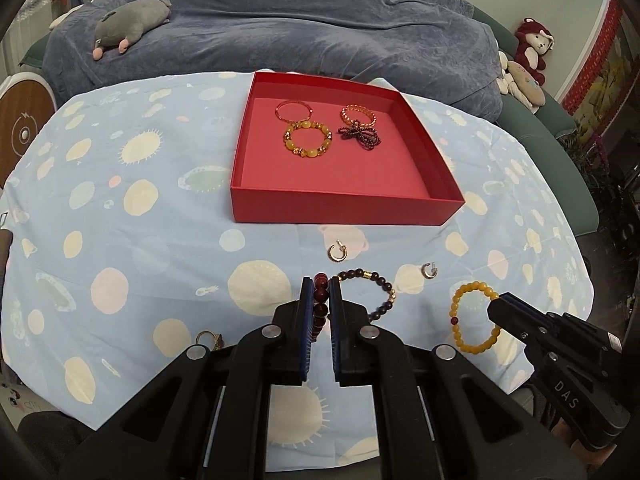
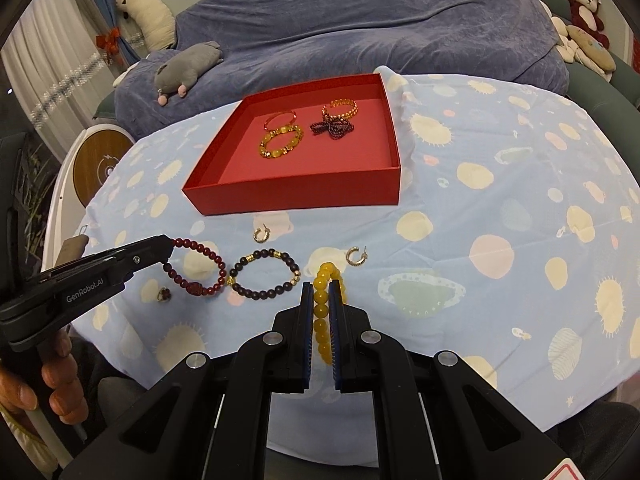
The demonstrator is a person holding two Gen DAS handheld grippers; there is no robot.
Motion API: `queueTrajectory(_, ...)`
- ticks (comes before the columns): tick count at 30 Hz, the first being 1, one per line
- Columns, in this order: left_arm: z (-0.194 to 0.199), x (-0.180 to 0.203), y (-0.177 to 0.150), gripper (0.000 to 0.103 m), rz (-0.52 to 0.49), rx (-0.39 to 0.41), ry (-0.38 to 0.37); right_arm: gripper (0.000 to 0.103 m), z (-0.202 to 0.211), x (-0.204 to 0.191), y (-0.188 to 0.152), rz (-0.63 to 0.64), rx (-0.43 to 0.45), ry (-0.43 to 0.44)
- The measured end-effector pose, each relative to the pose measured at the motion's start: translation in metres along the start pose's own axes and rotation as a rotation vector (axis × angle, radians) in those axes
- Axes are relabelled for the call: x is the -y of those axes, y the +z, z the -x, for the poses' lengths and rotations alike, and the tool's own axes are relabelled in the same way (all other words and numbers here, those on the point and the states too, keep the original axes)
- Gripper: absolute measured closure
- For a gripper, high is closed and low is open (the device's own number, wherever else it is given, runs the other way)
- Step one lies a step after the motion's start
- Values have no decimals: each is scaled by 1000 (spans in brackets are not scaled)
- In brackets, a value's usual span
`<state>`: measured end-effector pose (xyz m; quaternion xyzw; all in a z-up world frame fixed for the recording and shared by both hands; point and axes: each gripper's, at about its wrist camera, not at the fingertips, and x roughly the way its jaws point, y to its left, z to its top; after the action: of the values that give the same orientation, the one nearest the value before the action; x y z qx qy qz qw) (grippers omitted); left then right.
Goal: Organize jewelry
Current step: 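Carry both bracelets into the red box and open both tools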
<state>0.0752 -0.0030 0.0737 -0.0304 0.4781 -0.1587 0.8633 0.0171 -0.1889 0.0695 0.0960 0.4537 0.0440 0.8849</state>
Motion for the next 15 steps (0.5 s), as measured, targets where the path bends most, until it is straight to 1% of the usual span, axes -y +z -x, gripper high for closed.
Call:
queueTrajectory(4, 14, 4, 22, 96, -5, 28, -41, 96, 9, -5, 27, 21, 31, 22)
queueTrajectory(8, 16, 10, 57, 95, -17, 55, -73, 96, 7, -9, 64, 41, 60, 46)
queueTrajectory(12, 9, 18, 95, 95, -27, 84, -112, 96, -9, -15, 104, 54, 68, 68)
queueTrajectory(15, -7, 19, 119, 95, -19, 92, -137, 96, -28, -18, 125, 57, 58, 80)
